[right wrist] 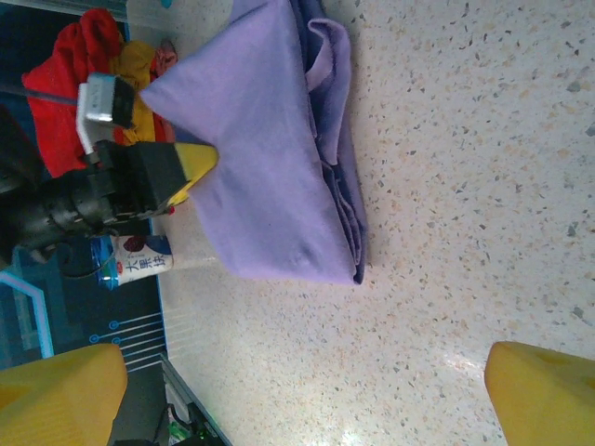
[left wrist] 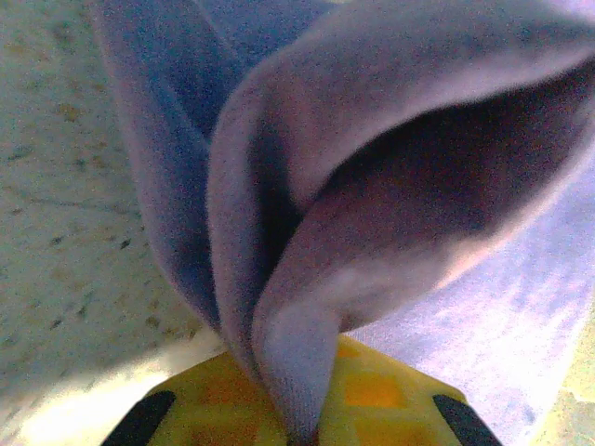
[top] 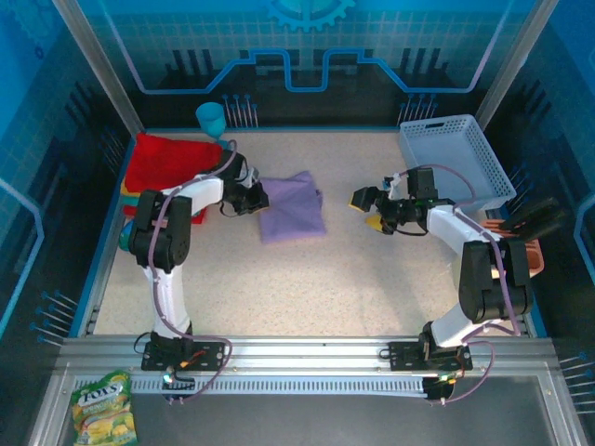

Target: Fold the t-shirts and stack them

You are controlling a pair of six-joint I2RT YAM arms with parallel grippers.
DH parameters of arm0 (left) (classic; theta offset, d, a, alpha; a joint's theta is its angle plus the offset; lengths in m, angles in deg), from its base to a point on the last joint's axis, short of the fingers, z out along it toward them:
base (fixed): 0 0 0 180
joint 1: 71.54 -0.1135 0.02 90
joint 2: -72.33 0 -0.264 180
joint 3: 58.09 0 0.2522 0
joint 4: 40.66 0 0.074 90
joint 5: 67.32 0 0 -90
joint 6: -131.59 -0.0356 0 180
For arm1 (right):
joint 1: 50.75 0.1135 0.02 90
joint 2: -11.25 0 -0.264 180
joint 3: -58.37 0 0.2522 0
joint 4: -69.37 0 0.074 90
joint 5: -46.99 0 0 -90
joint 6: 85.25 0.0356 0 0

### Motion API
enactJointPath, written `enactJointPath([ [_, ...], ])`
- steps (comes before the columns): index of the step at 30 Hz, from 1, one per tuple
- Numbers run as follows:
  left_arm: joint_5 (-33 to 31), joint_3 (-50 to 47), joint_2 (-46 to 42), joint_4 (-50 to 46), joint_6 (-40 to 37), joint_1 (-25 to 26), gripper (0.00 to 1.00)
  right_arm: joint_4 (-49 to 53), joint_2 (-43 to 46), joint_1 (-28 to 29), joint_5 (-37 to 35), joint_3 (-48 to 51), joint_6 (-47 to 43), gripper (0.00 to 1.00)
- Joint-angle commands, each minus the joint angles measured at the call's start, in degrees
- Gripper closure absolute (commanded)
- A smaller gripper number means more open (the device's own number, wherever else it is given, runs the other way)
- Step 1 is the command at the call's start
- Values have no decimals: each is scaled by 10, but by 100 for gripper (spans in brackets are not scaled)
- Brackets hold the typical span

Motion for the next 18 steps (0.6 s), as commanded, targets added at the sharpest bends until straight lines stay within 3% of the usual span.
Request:
enactJointPath([
  [1,-47,8,-73,-58,-30,0,100,8,21,-8,22,10,-6,0],
  [8,-67,38,-148,-138,-55,0,100,-10,25,-8,32,22,1,0],
  [18,-116,142,-179,-277,-93,-16,100,-7,36,-10,43,43,0,0],
])
